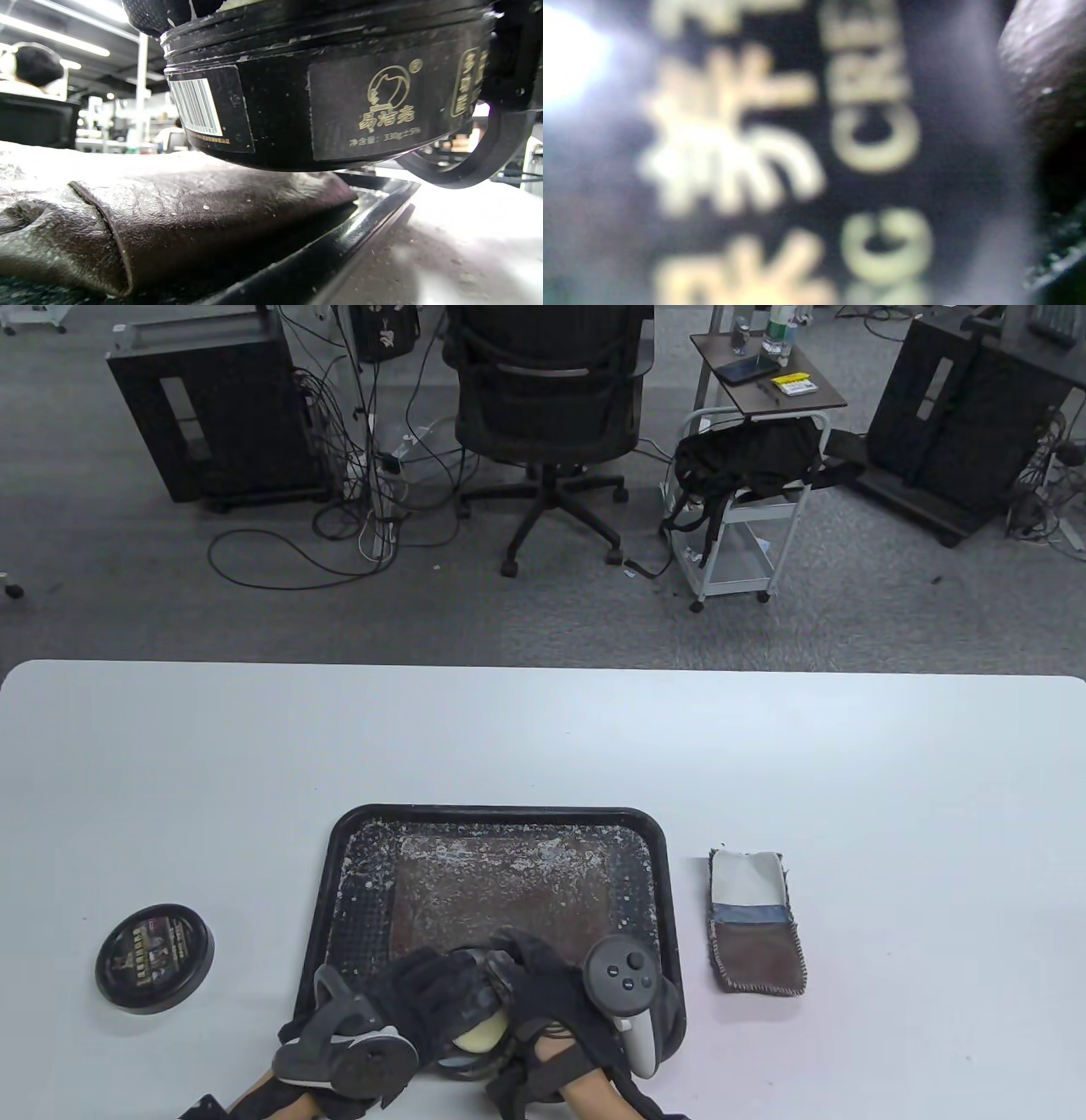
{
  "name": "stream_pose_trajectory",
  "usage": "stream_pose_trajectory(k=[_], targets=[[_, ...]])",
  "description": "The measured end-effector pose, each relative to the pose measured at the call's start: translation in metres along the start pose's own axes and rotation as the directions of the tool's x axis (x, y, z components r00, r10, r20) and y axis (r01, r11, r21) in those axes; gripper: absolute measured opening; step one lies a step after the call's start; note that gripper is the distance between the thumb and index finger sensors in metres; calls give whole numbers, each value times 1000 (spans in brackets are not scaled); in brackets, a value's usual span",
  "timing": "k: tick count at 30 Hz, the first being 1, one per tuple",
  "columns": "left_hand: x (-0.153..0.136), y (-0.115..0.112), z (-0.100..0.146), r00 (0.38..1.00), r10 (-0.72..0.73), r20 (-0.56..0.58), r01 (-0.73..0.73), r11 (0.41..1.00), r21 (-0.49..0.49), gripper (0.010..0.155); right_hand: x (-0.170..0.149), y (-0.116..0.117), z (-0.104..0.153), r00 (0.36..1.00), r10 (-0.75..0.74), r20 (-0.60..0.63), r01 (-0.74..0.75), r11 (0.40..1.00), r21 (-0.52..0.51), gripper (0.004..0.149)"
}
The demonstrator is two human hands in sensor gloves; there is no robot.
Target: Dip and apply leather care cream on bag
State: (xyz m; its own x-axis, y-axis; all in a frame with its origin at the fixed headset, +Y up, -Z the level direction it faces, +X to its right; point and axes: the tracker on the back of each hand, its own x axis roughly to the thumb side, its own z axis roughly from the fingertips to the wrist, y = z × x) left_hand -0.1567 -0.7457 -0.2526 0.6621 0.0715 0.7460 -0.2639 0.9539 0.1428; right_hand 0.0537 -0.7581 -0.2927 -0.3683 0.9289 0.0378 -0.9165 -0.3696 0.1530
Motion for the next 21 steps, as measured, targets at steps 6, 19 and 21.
stream_pose_trajectory(k=[6, 19, 21], targets=[[7, -3, -3, 1000, -19, -21, 19, 1000, 4, 59, 1, 0, 2, 1000, 22, -3, -22, 1000, -15, 61], [24, 0, -13, 979, -102, -179, 106, 994, 13, 54, 0, 4, 4, 998, 35, -43, -34, 999, 10, 62], [24, 0, -14, 972, -110, -209, 111, 994, -5, 53, 0, 7, 4, 998, 45, -38, -44, 999, 15, 63]])
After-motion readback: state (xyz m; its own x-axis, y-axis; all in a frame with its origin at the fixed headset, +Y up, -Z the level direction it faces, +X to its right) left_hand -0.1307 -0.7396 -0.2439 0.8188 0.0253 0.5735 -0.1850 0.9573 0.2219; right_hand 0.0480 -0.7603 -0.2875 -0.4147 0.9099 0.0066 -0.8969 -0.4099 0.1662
